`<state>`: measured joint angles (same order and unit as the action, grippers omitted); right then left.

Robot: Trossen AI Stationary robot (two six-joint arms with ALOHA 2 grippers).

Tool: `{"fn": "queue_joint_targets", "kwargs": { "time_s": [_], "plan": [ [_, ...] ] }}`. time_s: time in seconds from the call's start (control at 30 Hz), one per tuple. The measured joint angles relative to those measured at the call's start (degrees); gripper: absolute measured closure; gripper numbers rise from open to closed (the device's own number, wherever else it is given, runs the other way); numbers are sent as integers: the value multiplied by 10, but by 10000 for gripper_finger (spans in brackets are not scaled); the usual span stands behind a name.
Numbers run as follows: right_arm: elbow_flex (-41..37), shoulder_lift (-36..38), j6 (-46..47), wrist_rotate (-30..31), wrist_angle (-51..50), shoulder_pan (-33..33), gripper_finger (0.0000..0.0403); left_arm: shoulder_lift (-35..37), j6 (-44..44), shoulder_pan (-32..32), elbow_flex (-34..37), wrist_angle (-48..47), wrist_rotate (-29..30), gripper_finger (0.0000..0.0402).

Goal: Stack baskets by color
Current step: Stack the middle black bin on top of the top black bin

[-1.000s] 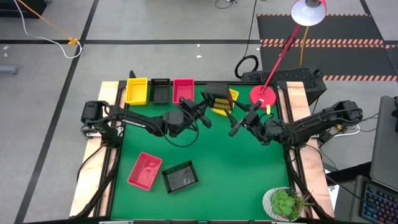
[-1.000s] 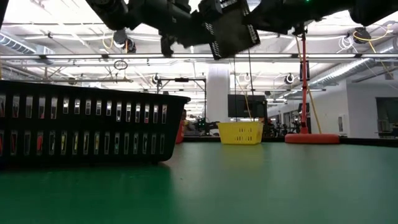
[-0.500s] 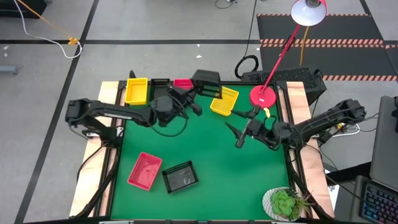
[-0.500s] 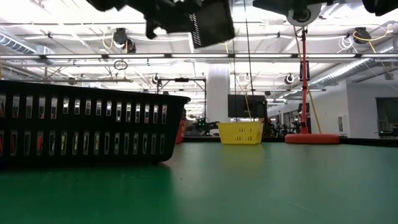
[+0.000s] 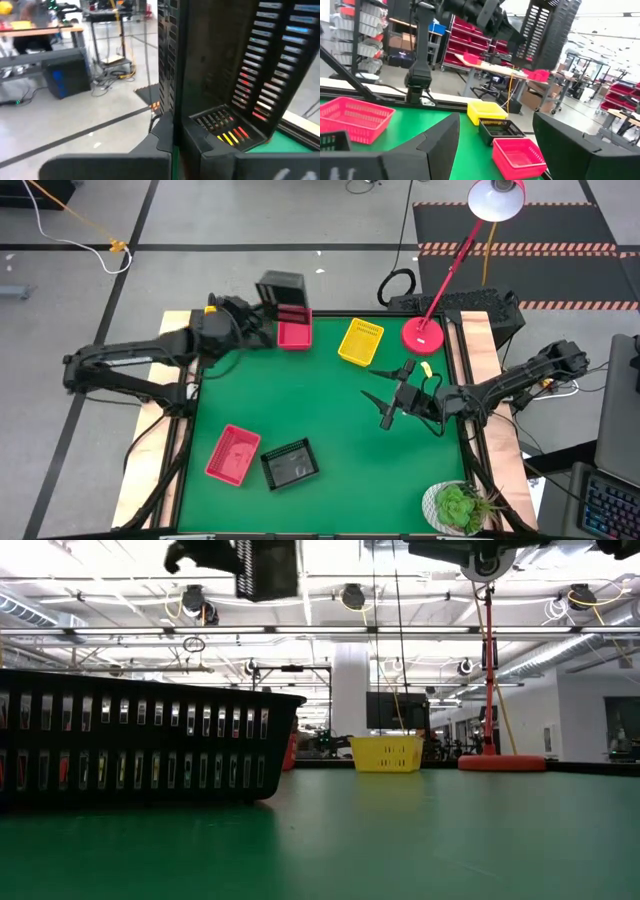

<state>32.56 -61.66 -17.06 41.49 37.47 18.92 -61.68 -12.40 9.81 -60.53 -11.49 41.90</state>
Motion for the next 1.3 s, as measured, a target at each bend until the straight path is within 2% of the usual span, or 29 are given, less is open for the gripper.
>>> {"fn": "queue_joint_targets", "kwargs": {
  "time_s": [0.23, 0.4, 0.63, 0.93, 1.1, 1.3],
  "plan": [
    [0, -2, -9, 0, -12, -1, 156, 9, -47, 50, -120, -235, -36, 394],
    [0, -2, -19, 1, -22, -1, 156, -9, -84, 105, -185, -353, -95, 394],
    [0, -2, -28, 2, -27, -1, 156, -34, -90, 204, -189, -395, -198, 394],
    [0, -2, -47, 2, -35, -1, 156, -109, -89, 355, -189, -415, -354, 394],
    [0, -2, -48, 2, -39, -1, 156, -153, -89, 399, -189, -444, -374, 394],
    [0, -2, -49, 2, -53, -1, 156, -192, -94, 410, -189, -468, -376, 393]
  ]
}}
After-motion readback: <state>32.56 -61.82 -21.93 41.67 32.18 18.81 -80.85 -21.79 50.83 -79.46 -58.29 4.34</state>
